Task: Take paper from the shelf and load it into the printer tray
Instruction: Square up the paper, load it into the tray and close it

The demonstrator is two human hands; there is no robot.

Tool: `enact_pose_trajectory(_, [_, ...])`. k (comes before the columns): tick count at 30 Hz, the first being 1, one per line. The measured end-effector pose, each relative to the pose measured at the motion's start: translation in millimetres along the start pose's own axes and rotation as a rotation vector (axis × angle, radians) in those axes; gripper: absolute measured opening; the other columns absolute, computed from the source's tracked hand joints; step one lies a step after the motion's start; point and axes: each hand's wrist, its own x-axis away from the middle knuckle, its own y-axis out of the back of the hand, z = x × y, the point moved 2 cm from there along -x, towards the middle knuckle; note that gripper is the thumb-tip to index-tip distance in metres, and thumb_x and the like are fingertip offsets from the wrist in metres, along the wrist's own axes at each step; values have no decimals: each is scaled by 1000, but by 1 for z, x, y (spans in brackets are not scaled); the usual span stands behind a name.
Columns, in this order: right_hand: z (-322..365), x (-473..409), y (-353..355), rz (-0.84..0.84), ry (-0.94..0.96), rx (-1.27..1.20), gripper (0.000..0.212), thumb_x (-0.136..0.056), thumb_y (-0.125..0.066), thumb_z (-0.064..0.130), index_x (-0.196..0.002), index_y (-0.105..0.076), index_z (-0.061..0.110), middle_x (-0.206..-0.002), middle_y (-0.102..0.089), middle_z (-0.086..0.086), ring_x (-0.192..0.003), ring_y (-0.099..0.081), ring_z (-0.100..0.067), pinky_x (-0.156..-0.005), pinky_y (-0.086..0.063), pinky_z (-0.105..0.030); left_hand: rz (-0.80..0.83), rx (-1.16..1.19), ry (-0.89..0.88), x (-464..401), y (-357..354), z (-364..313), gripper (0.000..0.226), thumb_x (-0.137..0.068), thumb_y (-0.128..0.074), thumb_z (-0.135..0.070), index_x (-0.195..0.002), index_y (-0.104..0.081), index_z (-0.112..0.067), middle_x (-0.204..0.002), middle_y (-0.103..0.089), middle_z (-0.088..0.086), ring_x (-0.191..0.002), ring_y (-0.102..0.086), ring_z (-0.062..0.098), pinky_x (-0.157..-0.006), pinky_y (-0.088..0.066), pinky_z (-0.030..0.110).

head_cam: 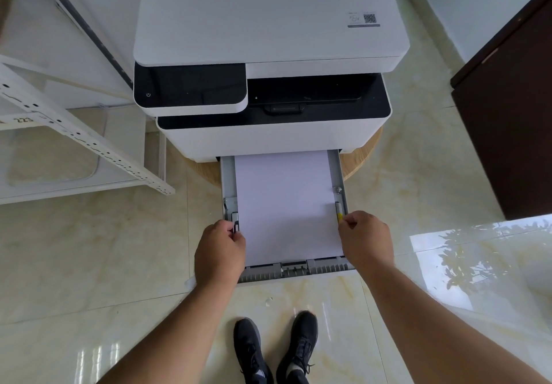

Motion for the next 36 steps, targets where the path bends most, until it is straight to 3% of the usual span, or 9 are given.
enact_pose_trajectory(4, [-2,-1,-2,4,32,34,25,-92,-51,16,-76,-70,17,-69,-69,-5,-69,-68,-31,-60,-59,-41,16,-75,-54,1,0,3,20,-97,-62,-27,-107,-70,-12,-101,-67,7,-77,-60,26,-63,-40,31])
enact_pose_trajectory(7, [-8,-1,1,0,104,86,25,-93,-51,24,-81,-71,17,-79,-73,-3,-78,-66,-30,-66,-59,-41,21,-114,-155,7,8,8,40,-97,-61,-40,-127,-69,-15,-114,-68,6,-104,-63,28,-78,-54,37])
enact_pose_trajectory(11, [-31,19,15,29,263,190,46,-99,-59,45,-138,-64,22,-137,-67,0,-130,-56,-26,-107,-48,-40,35,-290,-389,30,24,38,72,-92,-58,-64,-144,-57,-13,-141,-61,5,-126,-59,28,-102,-50,44])
enact_pose_trajectory(15, [-65,32,22,240,369,454,85,-90,-55,71,-160,-36,26,-160,-48,6,-148,-42,-21,-121,-37,-38,210,-624,-518,39,27,83,95,-71,-71,-78,-142,-56,-17,-122,-73,-1,-105,-72,25,-95,-55,45])
enact_pose_trajectory(18, [-72,31,19,318,377,578,88,-93,-62,59,-165,-21,28,-159,-50,5,-147,-43,-21,-119,-38,-38,240,-653,-513,40,26,86,83,-65,-95,-36,-137,-57,-19,-85,-76,0,-70,-71,26,-63,-56,35])
enact_pose_trajectory(20, [-70,27,18,243,422,607,76,-100,-59,43,-165,-21,29,-152,-57,5,-141,-49,-21,-114,-42,-36,196,-572,-484,41,31,78,66,-81,-84,-24,-142,-60,-21,-91,-76,2,-78,-70,27,-61,-50,34])
enact_pose_trajectory(23, [-67,24,22,196,446,660,71,-104,-55,37,-166,-20,31,-143,-64,7,-134,-55,-20,-106,-48,-34,185,-540,-481,42,32,78,61,-97,-66,-27,-154,-46,-26,-109,-74,1,-98,-67,26,-70,-49,35])
enact_pose_trajectory(27, [-65,23,28,178,468,677,71,-105,-53,41,-166,-19,32,-139,-64,8,-133,-54,-20,-103,-47,-33,192,-517,-446,38,38,75,59,-99,-64,-29,-155,-44,-28,-107,-73,0,-97,-66,24,-68,-44,33])
enact_pose_trajectory(36, [-48,2,37,205,510,663,68,-105,-53,41,-165,-23,32,-137,-64,6,-133,-55,-20,-104,-46,-34,131,-541,-508,17,44,70,36,-74,-91,-28,-106,-76,-18,-78,-76,-3,-76,-67,27,-56,-53,33])
